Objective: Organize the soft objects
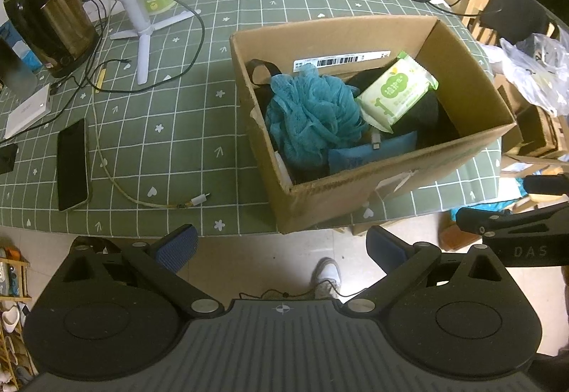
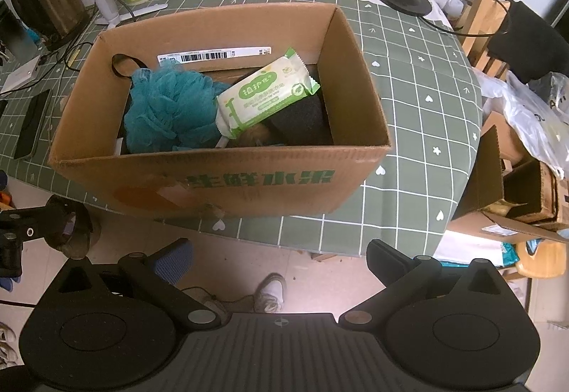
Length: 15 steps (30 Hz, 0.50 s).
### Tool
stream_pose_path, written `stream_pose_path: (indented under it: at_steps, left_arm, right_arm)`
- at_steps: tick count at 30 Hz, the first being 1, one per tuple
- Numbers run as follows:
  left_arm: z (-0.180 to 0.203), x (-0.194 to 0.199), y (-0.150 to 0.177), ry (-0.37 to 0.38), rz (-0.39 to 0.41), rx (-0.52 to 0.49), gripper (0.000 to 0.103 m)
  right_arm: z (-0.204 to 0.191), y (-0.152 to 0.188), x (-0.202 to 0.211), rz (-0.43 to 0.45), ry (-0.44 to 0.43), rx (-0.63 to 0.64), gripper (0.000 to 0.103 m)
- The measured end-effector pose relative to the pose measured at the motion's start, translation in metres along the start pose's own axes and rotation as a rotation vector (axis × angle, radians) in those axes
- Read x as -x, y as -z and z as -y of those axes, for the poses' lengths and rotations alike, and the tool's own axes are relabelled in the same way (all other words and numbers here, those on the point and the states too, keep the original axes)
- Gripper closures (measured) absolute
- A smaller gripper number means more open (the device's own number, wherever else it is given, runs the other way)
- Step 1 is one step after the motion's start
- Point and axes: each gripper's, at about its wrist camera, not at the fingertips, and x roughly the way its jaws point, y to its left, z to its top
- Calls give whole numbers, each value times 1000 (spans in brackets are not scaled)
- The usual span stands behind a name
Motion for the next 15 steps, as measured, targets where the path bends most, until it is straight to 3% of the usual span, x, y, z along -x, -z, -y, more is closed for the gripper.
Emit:
stream_pose_path:
  at_steps: [15]
  left_arm:
    - [6,-3,-12,1,2,-6,0]
  right_arm:
    - [14,-14,-6,-6,-8,-11,0]
